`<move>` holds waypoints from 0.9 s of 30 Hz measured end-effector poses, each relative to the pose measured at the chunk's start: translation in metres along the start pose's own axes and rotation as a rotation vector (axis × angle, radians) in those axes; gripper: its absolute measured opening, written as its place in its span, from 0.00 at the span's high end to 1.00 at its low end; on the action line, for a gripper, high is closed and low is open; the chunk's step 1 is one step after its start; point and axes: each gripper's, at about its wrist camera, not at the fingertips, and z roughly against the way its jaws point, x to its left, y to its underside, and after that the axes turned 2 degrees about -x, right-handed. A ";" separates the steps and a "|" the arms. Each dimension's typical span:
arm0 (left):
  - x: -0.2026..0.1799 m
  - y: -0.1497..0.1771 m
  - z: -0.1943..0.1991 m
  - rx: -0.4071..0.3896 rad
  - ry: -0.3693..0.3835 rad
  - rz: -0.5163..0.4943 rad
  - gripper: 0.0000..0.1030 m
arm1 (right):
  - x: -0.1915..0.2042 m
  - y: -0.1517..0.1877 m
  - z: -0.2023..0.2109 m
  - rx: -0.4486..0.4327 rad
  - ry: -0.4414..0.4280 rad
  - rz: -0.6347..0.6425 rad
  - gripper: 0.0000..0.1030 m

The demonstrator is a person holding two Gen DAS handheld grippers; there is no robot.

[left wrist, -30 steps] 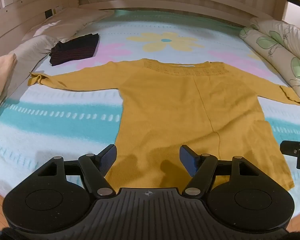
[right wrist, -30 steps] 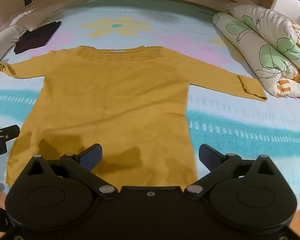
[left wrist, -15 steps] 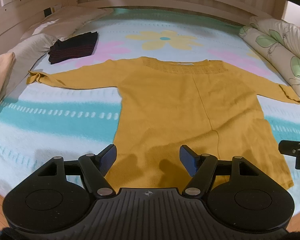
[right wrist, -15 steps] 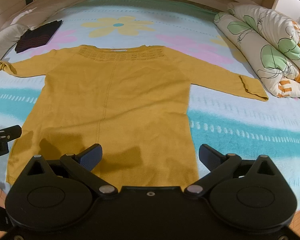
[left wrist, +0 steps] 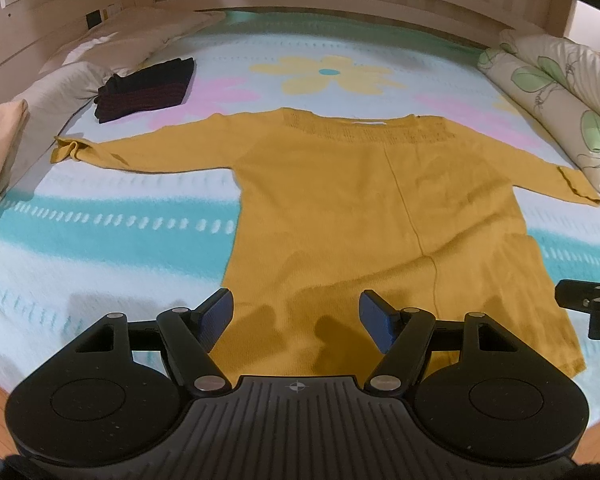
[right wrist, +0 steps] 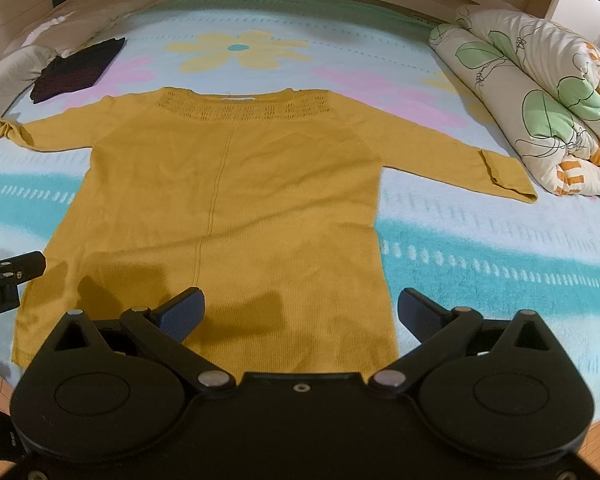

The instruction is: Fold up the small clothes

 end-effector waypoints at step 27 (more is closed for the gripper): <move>-0.005 0.000 -0.005 0.036 -0.034 -0.021 0.34 | 0.003 0.001 -0.005 0.046 0.009 0.023 0.01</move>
